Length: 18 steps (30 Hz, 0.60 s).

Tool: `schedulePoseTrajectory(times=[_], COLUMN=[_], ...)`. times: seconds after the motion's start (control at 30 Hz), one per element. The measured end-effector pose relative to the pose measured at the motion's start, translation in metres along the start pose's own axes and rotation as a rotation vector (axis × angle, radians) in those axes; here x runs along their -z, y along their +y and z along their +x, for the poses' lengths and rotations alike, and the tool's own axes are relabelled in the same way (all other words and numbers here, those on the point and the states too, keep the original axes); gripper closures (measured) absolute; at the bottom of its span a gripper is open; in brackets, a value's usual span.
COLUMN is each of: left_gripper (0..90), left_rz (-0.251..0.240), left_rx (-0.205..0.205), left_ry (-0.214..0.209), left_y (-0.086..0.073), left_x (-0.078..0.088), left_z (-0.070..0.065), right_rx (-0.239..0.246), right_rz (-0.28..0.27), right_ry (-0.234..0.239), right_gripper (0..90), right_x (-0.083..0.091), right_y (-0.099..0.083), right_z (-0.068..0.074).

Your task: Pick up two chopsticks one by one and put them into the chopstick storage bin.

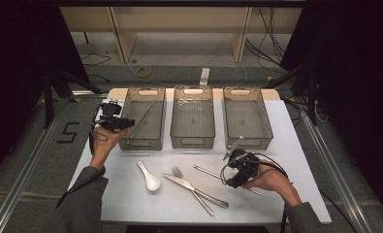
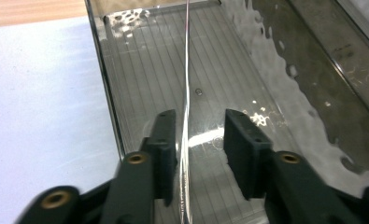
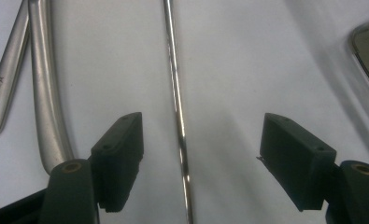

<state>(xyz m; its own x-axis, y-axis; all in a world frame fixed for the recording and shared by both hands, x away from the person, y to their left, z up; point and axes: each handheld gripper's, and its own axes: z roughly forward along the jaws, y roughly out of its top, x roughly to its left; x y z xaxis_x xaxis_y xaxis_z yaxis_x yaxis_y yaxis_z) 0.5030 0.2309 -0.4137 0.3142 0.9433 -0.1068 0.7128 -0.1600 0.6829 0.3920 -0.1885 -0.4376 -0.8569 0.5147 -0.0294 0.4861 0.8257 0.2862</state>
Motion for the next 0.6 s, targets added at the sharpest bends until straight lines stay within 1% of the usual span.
schedulePoseTrajectory(times=[0.07,0.17,0.23,0.27,0.33,0.37,0.4,0.5,0.53,0.57,0.6], left_gripper=[54.2,43.0,37.0,35.0,29.4,27.3,27.0,23.0,22.9,22.2,21.4], left_rz=[-0.03,-0.069,-0.107,-0.12,-0.121,-0.142,-0.16,-0.198,-0.208,-0.214,-0.218], left_rx=[0.013,0.032,0.058,0.069,0.082,0.084,0.071,0.028,0.02,0.001,-0.023], left_ry=[-0.024,-0.082,-0.147,-0.168,-0.214,-0.242,-0.269,-0.319,-0.343,-0.359,-0.366], left_y=[0.0,0.0,-0.003,-0.006,-0.008,-0.011,-0.012,-0.018,-0.021,-0.025,-0.028], left_x=[0.008,0.02,0.028,0.032,0.039,0.043,0.047,0.055,0.058,0.059,0.061], left_z=[-0.004,-0.011,-0.016,-0.019,-0.027,-0.032,-0.036,-0.049,-0.053,-0.058,-0.062], right_rx=[-0.004,-0.009,-0.01,-0.009,-0.004,0.005,0.0,0.006,0.011,0.009,0.008], right_rz=[0.002,-0.003,0.004,0.005,0.006,0.003,0.011,0.008,0.007,0.015,0.02], right_ry=[0.0,0.004,0.008,0.01,0.01,0.006,0.003,0.001,0.0,0.0,0.003], right_gripper=[31.1,31.9,32.5,33.0,33.2,33.9,34.6,36.9,38.1,39.5,41.2], right_x=[0.0,0.0,0.0,0.0,0.0,0.0,0.001,0.003,0.003,0.003,0.003], right_y=[0.0,-0.001,-0.001,-0.001,0.0,0.0,0.001,0.003,0.004,0.004,0.005], right_z=[-0.001,-0.002,-0.002,-0.002,-0.003,-0.003,-0.003,-0.002,-0.002,-0.002,-0.002])
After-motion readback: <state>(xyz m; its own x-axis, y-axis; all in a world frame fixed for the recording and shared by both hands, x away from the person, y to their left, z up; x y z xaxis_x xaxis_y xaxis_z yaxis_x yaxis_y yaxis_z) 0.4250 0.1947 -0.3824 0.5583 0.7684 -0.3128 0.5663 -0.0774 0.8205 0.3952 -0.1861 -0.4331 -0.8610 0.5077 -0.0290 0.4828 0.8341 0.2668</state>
